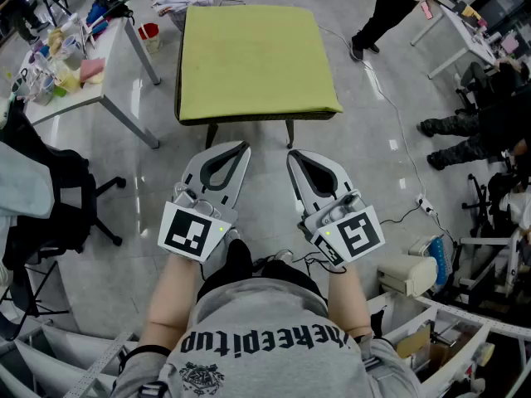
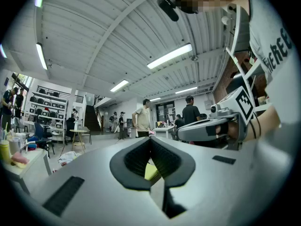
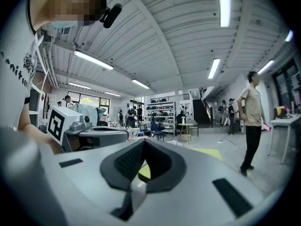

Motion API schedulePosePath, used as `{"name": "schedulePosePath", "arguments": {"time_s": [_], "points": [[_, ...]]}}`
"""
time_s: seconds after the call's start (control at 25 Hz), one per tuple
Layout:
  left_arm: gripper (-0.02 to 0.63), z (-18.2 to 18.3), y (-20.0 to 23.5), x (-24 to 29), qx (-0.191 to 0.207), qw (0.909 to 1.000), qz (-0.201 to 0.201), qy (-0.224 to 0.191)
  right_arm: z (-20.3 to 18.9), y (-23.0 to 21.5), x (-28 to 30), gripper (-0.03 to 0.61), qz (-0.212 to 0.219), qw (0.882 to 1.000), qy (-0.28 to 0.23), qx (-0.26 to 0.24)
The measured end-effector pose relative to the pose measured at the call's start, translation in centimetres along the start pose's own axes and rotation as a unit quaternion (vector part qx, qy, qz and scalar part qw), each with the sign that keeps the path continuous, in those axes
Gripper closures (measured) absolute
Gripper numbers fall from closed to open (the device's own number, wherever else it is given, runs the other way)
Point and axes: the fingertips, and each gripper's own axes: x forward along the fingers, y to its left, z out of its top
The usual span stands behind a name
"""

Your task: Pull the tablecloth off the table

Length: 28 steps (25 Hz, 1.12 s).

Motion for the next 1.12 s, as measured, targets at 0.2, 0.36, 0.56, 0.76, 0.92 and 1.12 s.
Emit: {"name": "schedulePosePath", "arguments": {"time_s": [0.2,0.36,0.56,0.76,0.92,1.12], "points": [[0.6,0.2,-0.6,0.5,-0.01,0.9999,-0.004,-0.001,0.2,-0.2,-0.4,0.569,0.001,1.0,-0.003,0.008],[0.6,0.2,-0.7,0.5,-0.006,1.0,-0.004,-0.001,0.2,-0.2,-0.4,0.569,0.002,1.0,-0.005,0.008],[0.6,0.2,-0.3,0.4,-0.007,1.0,-0.004,-0.002,0.0,-0.2,-0.3,0.569,-0.003,1.0,-0.004,0.008],[0.6,0.1,0.5,0.5,-0.01,0.9999,-0.01,-0.005,-0.2,-0.1,0.2,0.569,-0.009,1.0,-0.003,0.009],[0.6,0.0,0.9,0.5,-0.011,0.9997,-0.018,-0.009,-0.2,-0.1,0.4,0.568,-0.021,1.0,-0.008,0.016],[0.599,-0.8,2.0,0.8,-0.01,0.9997,-0.021,-0.005,-0.8,-1.9,0.2,0.568,-0.052,0.998,-0.003,0.027]]}}
